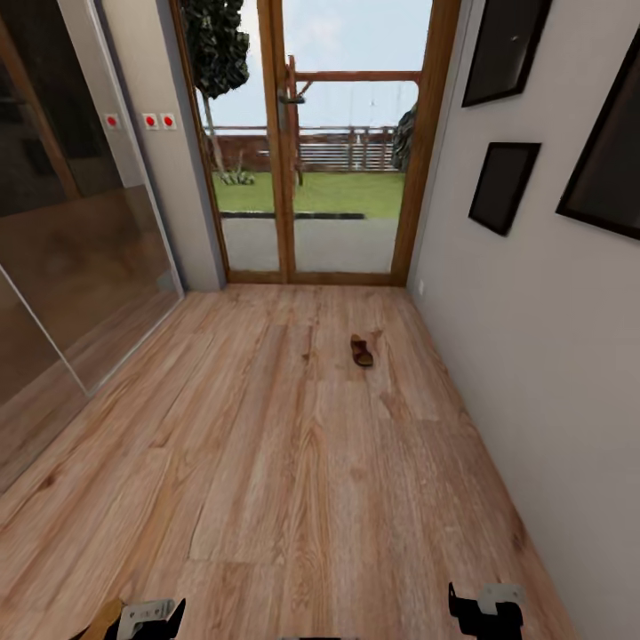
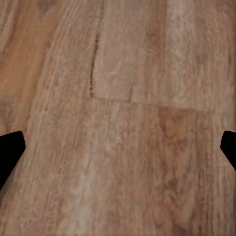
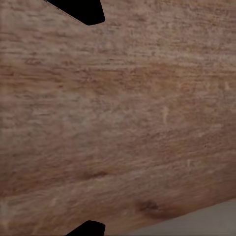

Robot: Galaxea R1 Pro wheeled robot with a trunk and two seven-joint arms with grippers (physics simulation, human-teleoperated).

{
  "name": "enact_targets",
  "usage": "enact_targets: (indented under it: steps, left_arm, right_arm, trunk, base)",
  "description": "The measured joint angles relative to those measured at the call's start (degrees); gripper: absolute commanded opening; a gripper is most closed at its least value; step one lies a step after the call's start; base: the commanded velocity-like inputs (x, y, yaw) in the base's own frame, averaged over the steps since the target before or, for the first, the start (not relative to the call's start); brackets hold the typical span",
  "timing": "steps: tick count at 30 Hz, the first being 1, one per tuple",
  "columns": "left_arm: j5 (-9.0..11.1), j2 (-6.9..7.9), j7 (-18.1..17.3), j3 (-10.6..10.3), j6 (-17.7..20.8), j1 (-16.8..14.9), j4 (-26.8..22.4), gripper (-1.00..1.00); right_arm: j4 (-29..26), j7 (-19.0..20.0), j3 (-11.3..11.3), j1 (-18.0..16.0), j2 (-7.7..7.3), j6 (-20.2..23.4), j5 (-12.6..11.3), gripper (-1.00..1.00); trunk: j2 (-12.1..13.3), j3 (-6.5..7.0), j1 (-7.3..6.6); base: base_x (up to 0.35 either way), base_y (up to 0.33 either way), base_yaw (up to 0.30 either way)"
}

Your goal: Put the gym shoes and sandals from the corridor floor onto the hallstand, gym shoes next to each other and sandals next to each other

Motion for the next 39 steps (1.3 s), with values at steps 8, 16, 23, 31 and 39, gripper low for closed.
enact_targets:
  steps: [8,16,23,31,39]
  left_arm:
    - [0.0,0.05,0.0,0.0,0.0,0.0,-0.01,1.0]
    - [0.0,0.04,0.0,0.02,0.0,0.0,-0.01,1.0]
    - [0.0,0.06,0.0,0.02,0.0,0.0,-0.01,1.0]
    - [0.0,0.07,0.0,0.02,0.0,0.0,-0.01,1.0]
    - [0.0,0.08,0.0,0.02,0.0,0.0,-0.01,1.0]
  right_arm:
    - [0.01,0.01,0.02,0.0,0.07,-0.04,0.0,1.0]
    - [0.01,0.01,0.02,0.0,0.11,-0.03,0.0,1.0]
    - [0.01,0.01,0.01,0.0,0.11,-0.06,0.0,1.0]
    - [0.01,0.01,0.02,0.0,0.11,-0.08,0.0,1.0]
    - [0.01,0.01,0.01,0.0,0.11,-0.07,0.0,1.0]
  trunk:
    - [0.0,0.0,0.0]
    - [0.0,0.0,0.0]
    - [0.0,0.0,0.0]
    - [0.0,0.0,0.0]
    - [0.0,0.0,0.0]
  base:
    - [0.336,-0.03,0.0]
    - [0.34,-0.003,0.0]
    - [0.34,0.0,0.0]
    - [0.34,0.0,0.0]
    - [0.34,0.0,0.0]
